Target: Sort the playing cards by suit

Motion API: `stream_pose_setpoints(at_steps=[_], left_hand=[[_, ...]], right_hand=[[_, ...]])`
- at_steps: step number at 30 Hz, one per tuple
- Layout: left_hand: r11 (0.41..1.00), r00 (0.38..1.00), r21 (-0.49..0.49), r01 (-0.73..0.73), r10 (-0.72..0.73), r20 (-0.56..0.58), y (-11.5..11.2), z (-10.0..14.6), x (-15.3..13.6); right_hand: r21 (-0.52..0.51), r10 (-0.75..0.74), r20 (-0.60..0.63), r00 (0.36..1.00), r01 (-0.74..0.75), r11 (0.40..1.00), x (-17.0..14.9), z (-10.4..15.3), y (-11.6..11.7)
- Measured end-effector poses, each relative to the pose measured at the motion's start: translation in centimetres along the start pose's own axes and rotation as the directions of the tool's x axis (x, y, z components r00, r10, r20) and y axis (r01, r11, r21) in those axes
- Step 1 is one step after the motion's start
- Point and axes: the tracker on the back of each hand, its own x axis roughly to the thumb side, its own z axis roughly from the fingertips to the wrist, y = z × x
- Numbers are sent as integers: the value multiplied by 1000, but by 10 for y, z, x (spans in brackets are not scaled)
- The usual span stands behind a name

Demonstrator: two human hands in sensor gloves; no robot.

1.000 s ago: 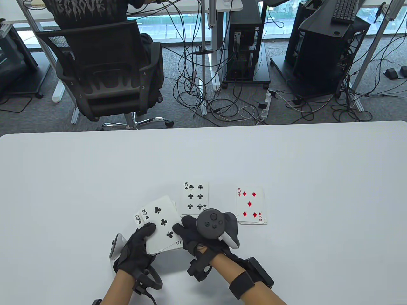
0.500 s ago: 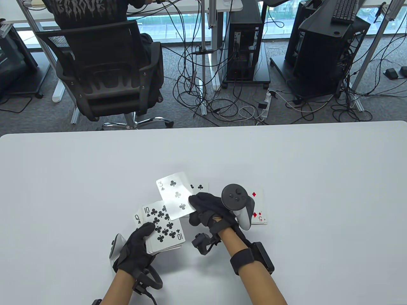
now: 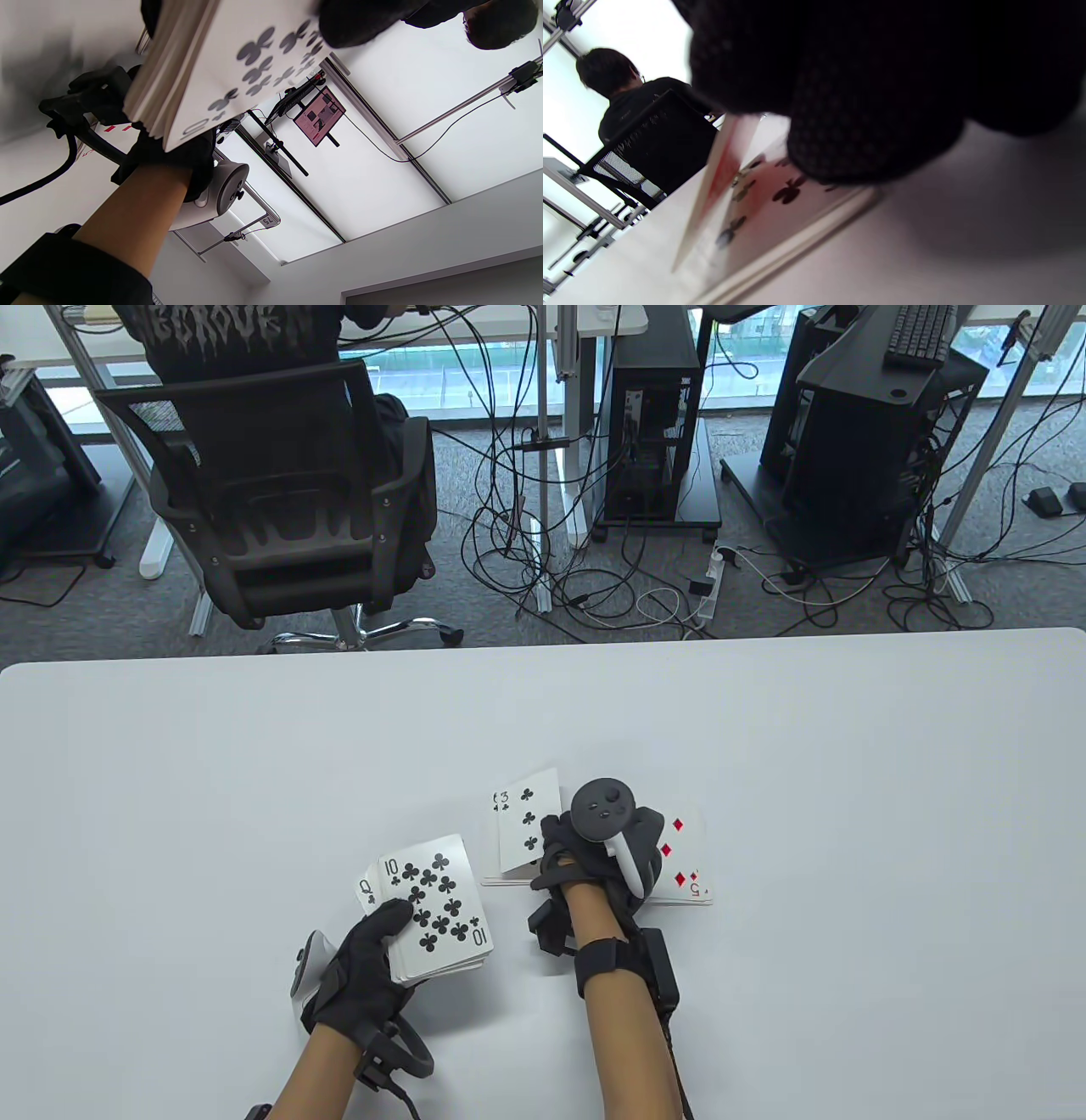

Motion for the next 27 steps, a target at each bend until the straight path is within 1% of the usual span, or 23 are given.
stream_pose_setpoints(at_steps=[2,3,5,6,8,11,12,14,18,22,24,25,26,27], left_hand=[[1000,1000,1,2,-2,-1,0,0,0],[1000,1000,1,2,-2,-1,0,0,0],[1000,1000,4,2,-2,-4,0,0,0],[1000,1000,5,1,-1,-5,0,0,0],[1000,1000,5,1,-1,-5,0,0,0],[1000,1000,4,4,-4,-4,0,0,0],[1000,1000,5,3,-3,-5,0,0,0],[1000,1000,6,1,-1,-6,0,0,0],[1000,1000,3,5,-5,-1,0,0,1],[1000,1000,3,5,-5,-3,0,0,0],[1000,1000,5,5,-5,-7,0,0,0],[1000,1000,7,5,-5,-9,0,0,0],[1000,1000,8,5,-5,-10,0,0,0],[1000,1000,8,6,-6,-10,0,0,0]], right_hand=[[37,155,2,988,-155,987,7,-1,5],[48,205,3,979,-205,978,10,-2,7],[96,342,8,940,-341,935,15,-3,13],[110,378,9,926,-376,920,16,-3,15],[82,434,27,900,-435,897,19,-3,18],[85,515,43,856,-517,852,22,-1,23],[85,551,51,833,-554,828,23,0,24],[68,577,73,813,-582,811,24,2,25],[70,539,109,835,-548,834,25,7,20],[13,413,224,883,-426,904,30,19,9],[9,288,310,906,-305,952,33,30,1],[23,216,351,911,-239,971,34,35,-2],[46,115,379,918,-143,989,35,42,-5],[68,47,382,923,-79,995,36,48,-7]])
